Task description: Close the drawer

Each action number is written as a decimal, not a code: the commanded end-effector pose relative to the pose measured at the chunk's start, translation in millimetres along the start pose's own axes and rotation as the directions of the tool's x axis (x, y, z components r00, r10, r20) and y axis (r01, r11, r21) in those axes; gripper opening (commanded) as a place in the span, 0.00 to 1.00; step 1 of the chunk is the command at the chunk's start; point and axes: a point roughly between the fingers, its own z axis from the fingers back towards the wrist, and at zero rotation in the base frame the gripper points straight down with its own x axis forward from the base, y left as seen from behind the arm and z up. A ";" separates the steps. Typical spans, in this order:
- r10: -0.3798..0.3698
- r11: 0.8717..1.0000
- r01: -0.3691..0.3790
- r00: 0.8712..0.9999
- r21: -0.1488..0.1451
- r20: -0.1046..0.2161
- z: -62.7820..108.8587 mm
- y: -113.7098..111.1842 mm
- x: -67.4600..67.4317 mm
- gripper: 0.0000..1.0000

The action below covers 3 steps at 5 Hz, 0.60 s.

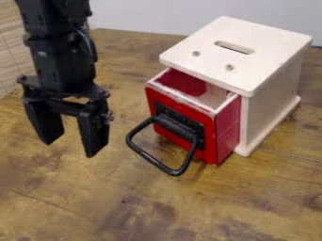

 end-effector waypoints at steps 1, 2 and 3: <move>-0.010 1.000 0.010 0.993 0.006 0.115 20.8 -0.8 5.3 1.00; -0.001 1.000 -0.001 0.992 0.013 0.130 17.2 0.4 6.2 1.00; 0.007 1.000 -0.009 0.991 0.015 0.135 15.0 0.6 2.9 1.00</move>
